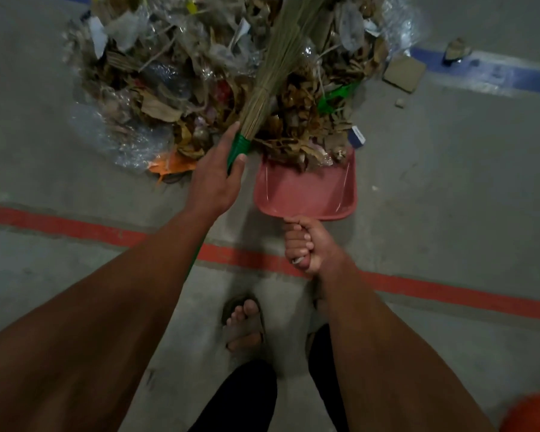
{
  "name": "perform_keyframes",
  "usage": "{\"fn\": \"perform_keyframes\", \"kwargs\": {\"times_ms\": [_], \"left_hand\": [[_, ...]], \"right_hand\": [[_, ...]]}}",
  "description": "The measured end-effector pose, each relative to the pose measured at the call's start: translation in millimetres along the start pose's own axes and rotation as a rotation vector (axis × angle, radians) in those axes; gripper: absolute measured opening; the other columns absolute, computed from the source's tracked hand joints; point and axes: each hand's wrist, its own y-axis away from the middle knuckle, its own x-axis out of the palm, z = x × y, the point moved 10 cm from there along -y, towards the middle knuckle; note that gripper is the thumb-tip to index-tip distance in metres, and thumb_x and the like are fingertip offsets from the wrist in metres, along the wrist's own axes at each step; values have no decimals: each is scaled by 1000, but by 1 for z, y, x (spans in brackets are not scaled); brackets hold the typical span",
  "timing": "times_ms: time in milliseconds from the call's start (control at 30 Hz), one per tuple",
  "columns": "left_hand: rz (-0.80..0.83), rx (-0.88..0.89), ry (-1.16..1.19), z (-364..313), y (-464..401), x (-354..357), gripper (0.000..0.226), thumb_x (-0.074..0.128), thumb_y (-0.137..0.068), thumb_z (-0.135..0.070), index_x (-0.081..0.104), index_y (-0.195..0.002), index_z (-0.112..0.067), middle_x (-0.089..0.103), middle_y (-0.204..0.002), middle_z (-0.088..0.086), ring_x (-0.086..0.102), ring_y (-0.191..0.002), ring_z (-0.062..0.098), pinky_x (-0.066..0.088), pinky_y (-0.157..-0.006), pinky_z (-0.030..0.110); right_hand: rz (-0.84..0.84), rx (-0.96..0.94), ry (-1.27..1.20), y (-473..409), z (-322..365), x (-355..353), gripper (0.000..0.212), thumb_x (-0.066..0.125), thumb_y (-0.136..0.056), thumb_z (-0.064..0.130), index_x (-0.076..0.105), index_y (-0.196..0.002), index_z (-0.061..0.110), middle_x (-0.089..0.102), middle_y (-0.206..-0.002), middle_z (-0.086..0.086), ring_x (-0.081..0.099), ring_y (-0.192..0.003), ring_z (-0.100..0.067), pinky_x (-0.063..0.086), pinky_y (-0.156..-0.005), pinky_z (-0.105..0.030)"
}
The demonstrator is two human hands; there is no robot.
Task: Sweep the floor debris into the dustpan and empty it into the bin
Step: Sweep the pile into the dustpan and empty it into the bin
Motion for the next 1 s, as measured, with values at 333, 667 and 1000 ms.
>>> {"fn": "perform_keyframes", "kwargs": {"times_ms": [333, 667, 1000], "left_hand": [[-97, 26, 18, -15, -72, 5, 57, 46, -108, -38, 24, -160, -41, 62, -129, 6, 59, -111, 22, 45, -89, 33], [310, 123, -209, 7, -16, 49, 59, 44, -108, -40, 18, -160, -47, 62, -111, 10, 61, -97, 28, 45, -80, 35], [304, 148, -193, 6, 3, 25, 62, 45, -106, -40, 15, -160, -49, 58, -114, 7, 58, -96, 24, 52, -84, 46]], "right_hand": [[-60, -41, 138, -38, 98, 41, 44, 50, -97, 19, 36, -56, 24, 24, -38, 12, 22, -27, -4, 18, -29, -18], [-43, -55, 130, -20, 87, 34, 40, 51, -97, 19, 32, -63, 25, 24, -39, 11, 20, -27, -4, 16, -29, -18], [-27, -35, 134, 0, 71, 24, 40, 53, -94, 19, 35, -59, 24, 25, -39, 11, 21, -27, -4, 16, -31, -19]]}}
